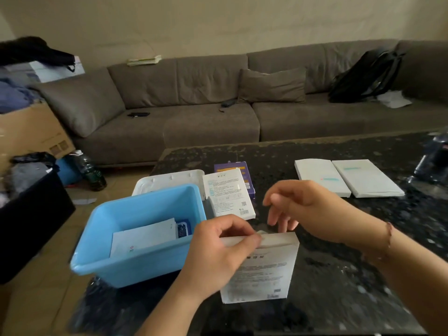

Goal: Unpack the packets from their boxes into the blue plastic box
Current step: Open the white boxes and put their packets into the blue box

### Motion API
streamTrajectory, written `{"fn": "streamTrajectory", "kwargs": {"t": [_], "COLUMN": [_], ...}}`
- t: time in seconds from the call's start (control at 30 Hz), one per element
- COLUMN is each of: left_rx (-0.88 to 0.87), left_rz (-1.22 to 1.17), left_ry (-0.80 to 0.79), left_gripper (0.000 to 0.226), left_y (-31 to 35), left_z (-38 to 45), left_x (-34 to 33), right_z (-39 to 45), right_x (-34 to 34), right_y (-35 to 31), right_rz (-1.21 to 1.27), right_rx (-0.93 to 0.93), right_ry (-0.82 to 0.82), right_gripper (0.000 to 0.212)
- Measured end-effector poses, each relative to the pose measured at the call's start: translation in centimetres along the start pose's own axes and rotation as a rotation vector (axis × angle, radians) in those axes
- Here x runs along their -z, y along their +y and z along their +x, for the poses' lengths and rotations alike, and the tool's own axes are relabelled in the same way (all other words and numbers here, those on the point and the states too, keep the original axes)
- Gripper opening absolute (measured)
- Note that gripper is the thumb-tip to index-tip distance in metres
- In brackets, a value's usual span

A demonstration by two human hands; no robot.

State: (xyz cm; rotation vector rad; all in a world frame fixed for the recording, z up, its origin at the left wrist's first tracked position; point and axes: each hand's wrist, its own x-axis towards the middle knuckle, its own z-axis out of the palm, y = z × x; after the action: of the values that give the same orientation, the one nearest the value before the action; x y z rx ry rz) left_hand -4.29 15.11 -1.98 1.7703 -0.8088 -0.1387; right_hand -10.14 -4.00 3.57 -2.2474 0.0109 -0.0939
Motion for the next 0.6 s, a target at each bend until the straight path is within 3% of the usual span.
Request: {"fn": "streamTrajectory", "kwargs": {"t": [0.07,0.17,0.37,0.5,0.6], "left_rx": [0.01,0.038,0.04,0.057,0.089], "left_rz": [-0.014,-0.053,-0.057,-0.041,-0.053], "left_ry": [0.025,0.05,0.03,0.012,0.012], "left_gripper": [0.009,0.013,0.01,0.011,0.01], "left_y": [0.1,0.0,-0.1,0.0,0.2], "left_z": [-0.1,-0.1,-0.2,-0.5,-0.6], "left_x": [-0.4,-0.7,-0.6,-0.5,-0.6], "right_z": [-1.5,-3.2,-2.8,-2.5,-2.4], "right_x": [-0.1,-0.2,-0.1,0.5,0.9], "right_y": [0.7,0.9,1.4,1.0,0.6], "right_rz": [-0.059,-0.203,-0.467,-0.42,-0.557], "right_rx": [0.066,0.129,0.398,0.396,0.448], "right_ry": [0.032,0.018,-0.018,-0.108,-0.146], "right_gripper": [0.005,0.015,0.011,0.007,0.012]}}
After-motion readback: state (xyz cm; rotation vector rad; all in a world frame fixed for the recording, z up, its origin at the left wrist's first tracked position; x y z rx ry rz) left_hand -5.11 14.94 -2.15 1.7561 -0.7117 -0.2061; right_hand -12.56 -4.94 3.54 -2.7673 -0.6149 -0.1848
